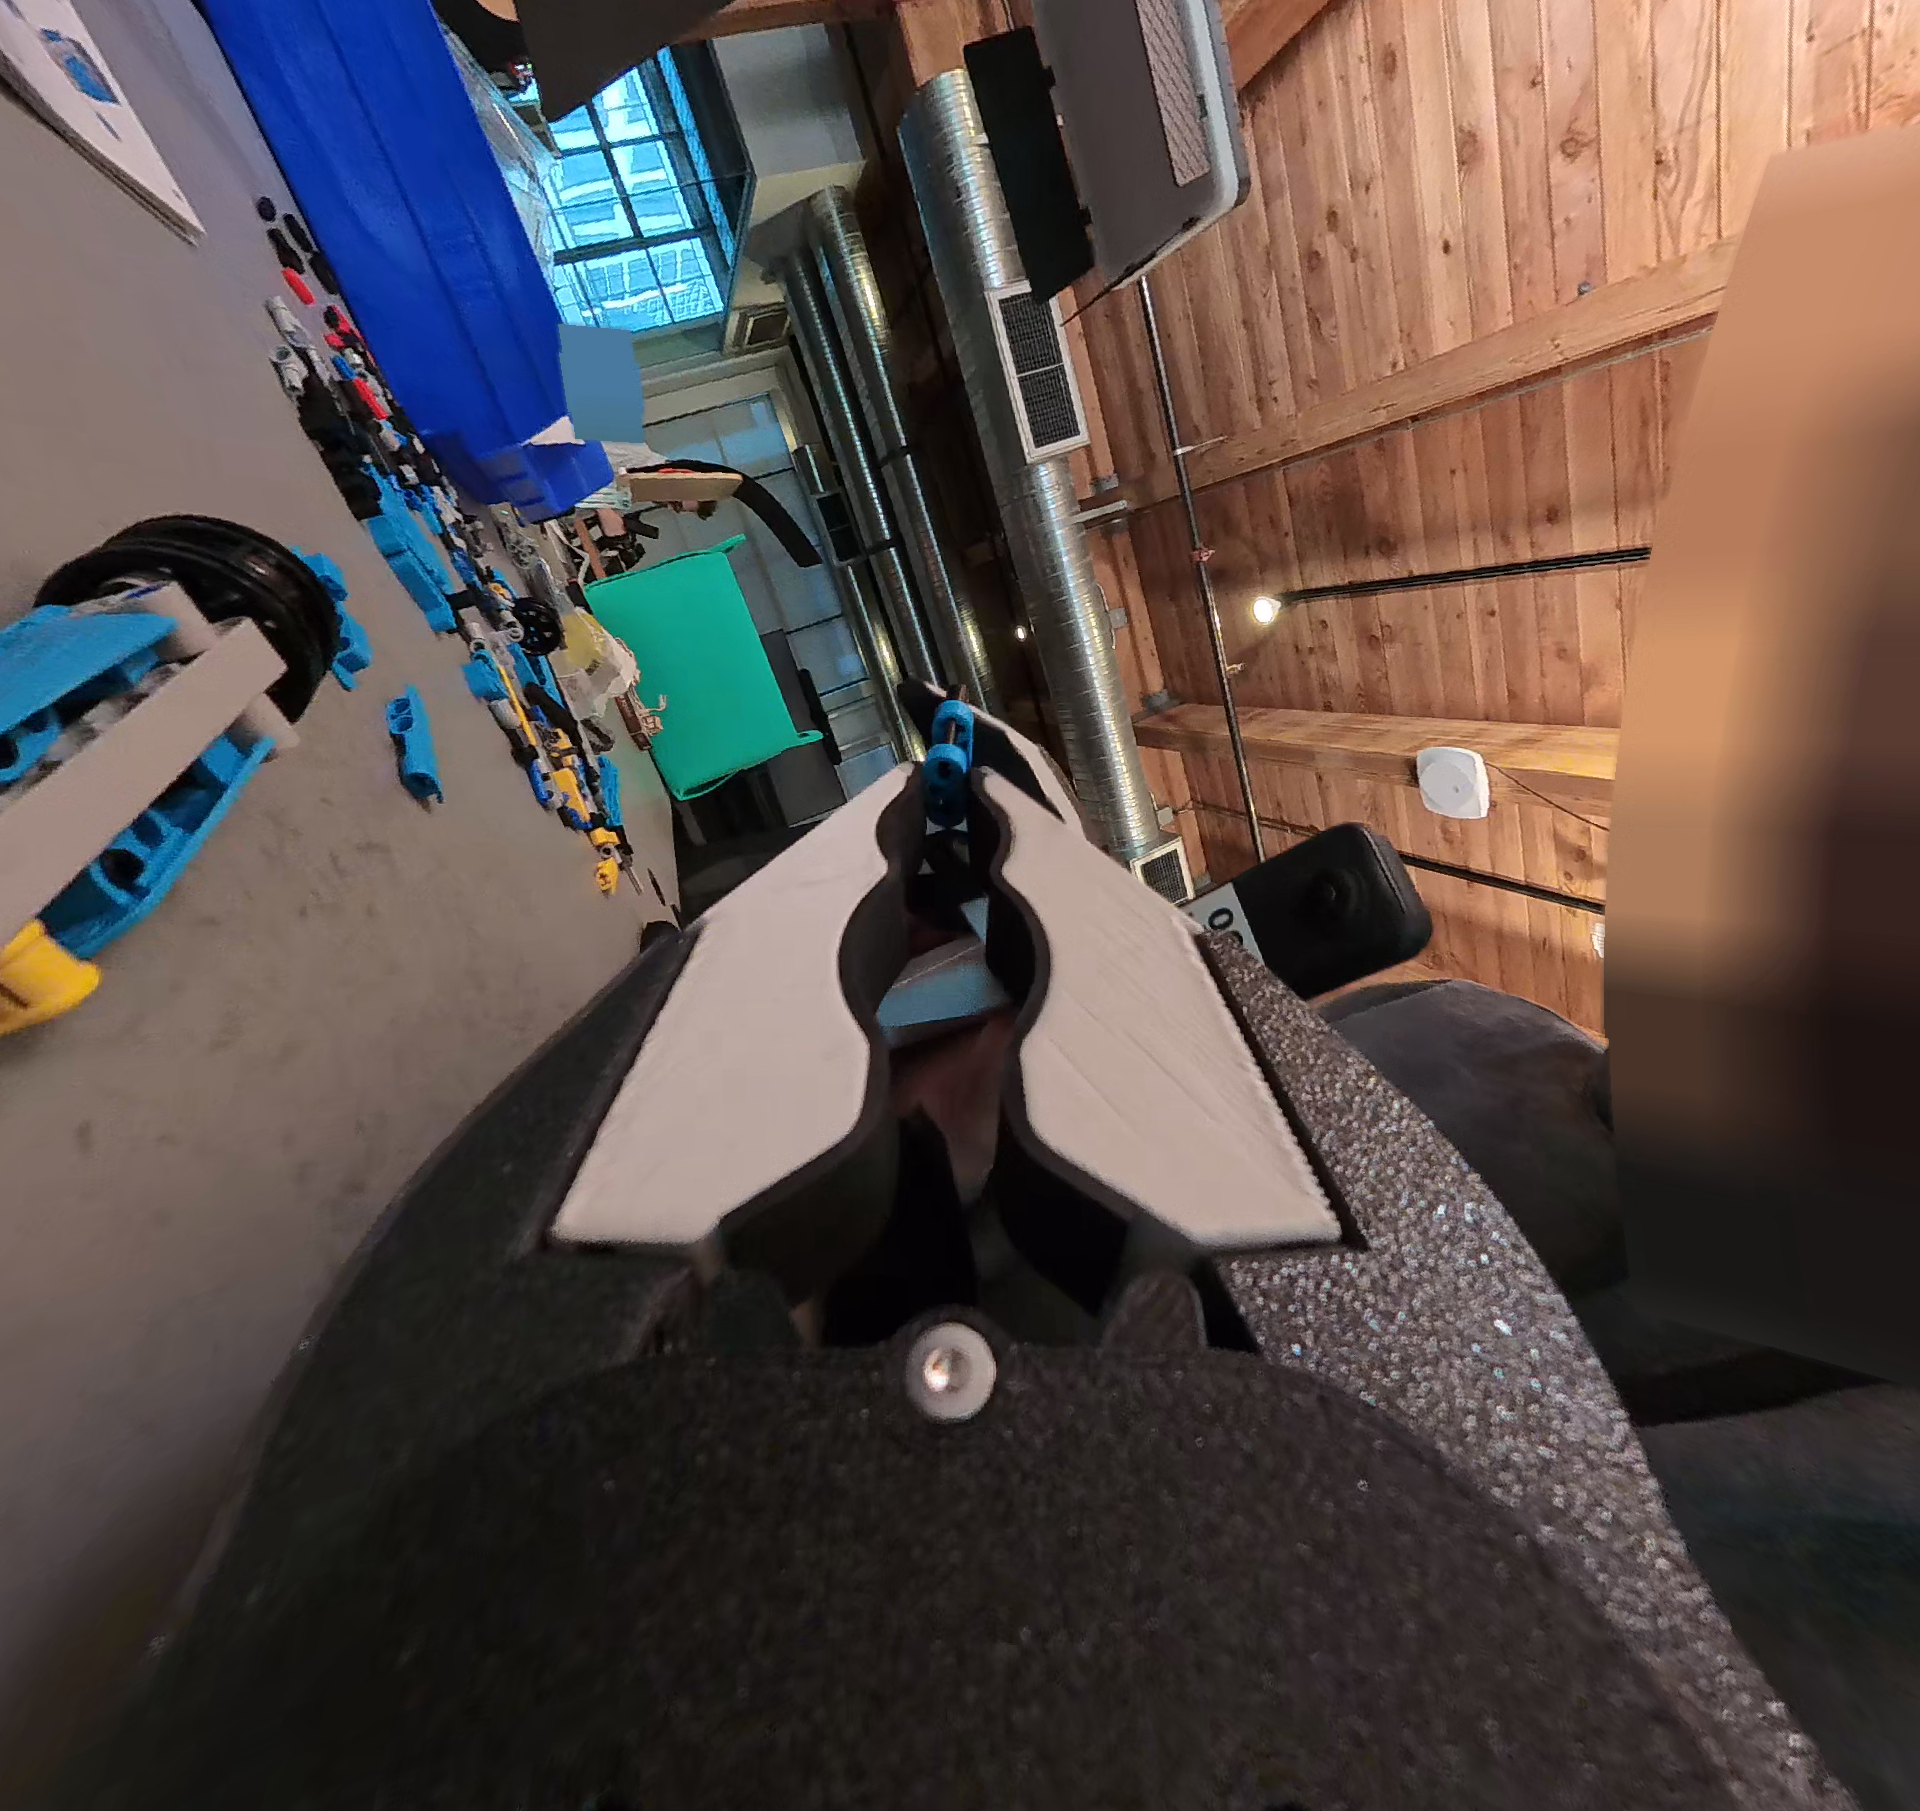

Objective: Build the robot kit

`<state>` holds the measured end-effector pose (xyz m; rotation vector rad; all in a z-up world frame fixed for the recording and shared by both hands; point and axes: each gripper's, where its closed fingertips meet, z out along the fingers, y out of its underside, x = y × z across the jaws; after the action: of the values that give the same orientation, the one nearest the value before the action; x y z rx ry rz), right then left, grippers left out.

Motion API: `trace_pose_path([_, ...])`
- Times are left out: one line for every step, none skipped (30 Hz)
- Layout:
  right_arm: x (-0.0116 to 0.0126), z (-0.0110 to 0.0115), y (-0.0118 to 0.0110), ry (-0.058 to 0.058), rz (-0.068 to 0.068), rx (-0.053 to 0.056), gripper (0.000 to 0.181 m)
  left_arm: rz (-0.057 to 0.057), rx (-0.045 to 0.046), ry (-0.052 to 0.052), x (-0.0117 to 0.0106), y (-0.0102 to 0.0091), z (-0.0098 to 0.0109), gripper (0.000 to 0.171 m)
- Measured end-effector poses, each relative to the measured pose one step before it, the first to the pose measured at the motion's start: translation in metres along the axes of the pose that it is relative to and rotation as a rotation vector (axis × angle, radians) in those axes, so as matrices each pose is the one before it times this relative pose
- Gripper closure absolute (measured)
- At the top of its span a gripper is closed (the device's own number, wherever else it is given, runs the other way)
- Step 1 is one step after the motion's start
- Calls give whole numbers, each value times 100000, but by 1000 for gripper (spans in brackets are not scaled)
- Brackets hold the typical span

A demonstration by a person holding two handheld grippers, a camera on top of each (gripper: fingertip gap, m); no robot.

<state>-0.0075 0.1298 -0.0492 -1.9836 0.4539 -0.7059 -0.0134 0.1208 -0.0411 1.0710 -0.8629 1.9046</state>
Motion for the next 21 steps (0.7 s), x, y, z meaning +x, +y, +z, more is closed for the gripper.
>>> trace_pose_path([0,53,97,-441,743,-235,152,-503,122,-314,-96,-18,-22,165])
trace_pose_path([26,104,147,101,-228,-430,152,-659,249,-597,-173,-36,-30,165])
trace_pose_path([21,108,145,129,-409,-911,152,-830,37,-341,-126,-35,-28,165])
trace_pose_path([-10,55,40,-143,146,-218,152,-571,70,-109,-66,-21,-20,166])
trace_pose_path([-9,47,65,-636,396,-376,153,-337,8,-612,-119,-14,-25,166])
trace_pose_path([6,33,120,-660,-235,-813,153,-187,67,-1115,-194,-5,-28,165])
trace_pose_path([7,76,188,-558,-167,-1246,155,-123,182,-860,-149,-32,-32,166])
trace_pose_path([-5,35,82,-897,536,-573,155,-173,-26,146,-1,4,-1,166])
trace_pose_path([4,-41,-46,-621,56,30,156,260,-2,255,54,21,24,165])
trace_pose_path([-2,-40,-31,115,-763,-174,156,652,140,-32,47,-3,21,166])
trace_pose_path([-13,-18,-55,387,-332,222,157,175,47,244,52,-2,-14,166])
trace_pose_path([-63,-16,-40,-174,224,275,158,-276,-27,271,33,4,-22,165])
trace_pose_path([-20,9,42,-485,407,-320,158,194,-17,-284,-32,8,3,166])
trace_pose_path([-29,12,50,-840,791,-226,159,705,-201,-445,-12,38,13,166])
trace_pose_path([-43,-26,13,-1121,564,109,159,856,-479,-441,21,72,20,166])
trace_pose_path([-32,-49,32,-800,205,83,159,737,-654,-229,30,104,29,166])
trace_pose_path([-109,-92,-24,-1551,-174,499,160,783,-1019,507,166,133,38,166])
trace_pose_path([-26,-195,-191,-1995,-631,1895,160,1138,-1142,-18,108,145,90,166])
trace_pose_path([-34,-94,74,-1844,1386,211,159,1188,-856,-1147,-82,110,49,166])
trace_pose_path([-37,-17,98,-2029,1938,754,160,218,-772,-541,-61,95,29,166])
trace_pose_path([-26,-28,120,-2660,2694,851,159,325,-612,-881,-107,70,44,166])
